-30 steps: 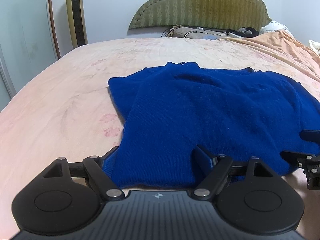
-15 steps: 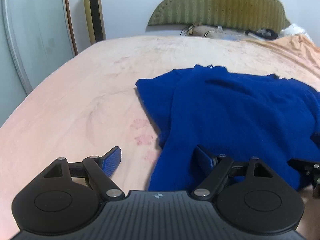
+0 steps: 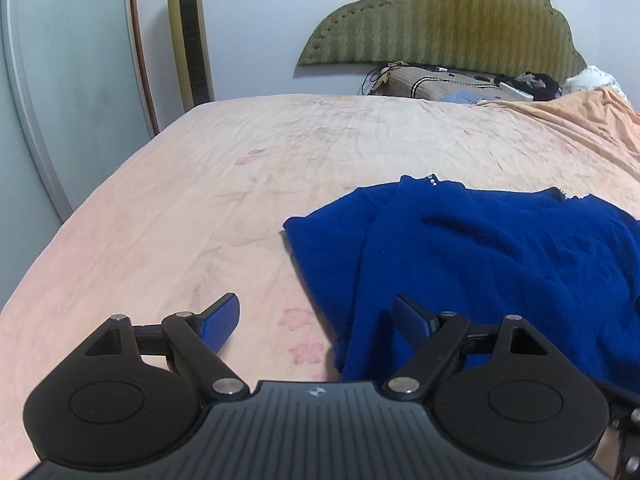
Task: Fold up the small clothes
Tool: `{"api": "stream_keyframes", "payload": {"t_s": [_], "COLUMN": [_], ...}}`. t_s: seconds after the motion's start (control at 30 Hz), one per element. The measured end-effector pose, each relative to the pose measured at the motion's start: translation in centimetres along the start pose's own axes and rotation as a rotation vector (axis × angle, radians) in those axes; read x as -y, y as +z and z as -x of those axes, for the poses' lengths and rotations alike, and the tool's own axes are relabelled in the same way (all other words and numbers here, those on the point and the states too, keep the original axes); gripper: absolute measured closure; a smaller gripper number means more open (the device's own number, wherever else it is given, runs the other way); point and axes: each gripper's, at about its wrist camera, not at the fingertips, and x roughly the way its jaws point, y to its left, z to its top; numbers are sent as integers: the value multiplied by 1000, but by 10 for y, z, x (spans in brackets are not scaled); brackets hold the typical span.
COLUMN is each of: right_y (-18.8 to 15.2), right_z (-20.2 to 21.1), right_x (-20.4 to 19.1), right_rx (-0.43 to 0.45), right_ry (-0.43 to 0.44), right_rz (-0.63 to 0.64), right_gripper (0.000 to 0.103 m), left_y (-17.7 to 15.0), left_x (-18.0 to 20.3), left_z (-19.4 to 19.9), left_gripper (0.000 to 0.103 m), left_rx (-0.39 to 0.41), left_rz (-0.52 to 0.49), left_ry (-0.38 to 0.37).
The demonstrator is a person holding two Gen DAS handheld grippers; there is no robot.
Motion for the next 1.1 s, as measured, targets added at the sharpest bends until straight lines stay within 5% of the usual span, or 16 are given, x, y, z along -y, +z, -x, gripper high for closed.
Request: {"api": "stream_keyframes", "payload": {"t_s": [0.87, 1.1], "right_y": [5, 2], "right_z": [6, 6], "right_x": [-45, -61], "right_rx": [-14, -8], "right_ry": [-18, -18], "right_rz": [94, 149], "right_gripper": [11, 11], "left_y": [12, 20], "left_x": [-23, -49], "left_z": [-14, -21], "left_gripper": [18, 18], "left_rx": [-17, -71], "left_rz": [23, 148], "left_ry": [-22, -89]}}
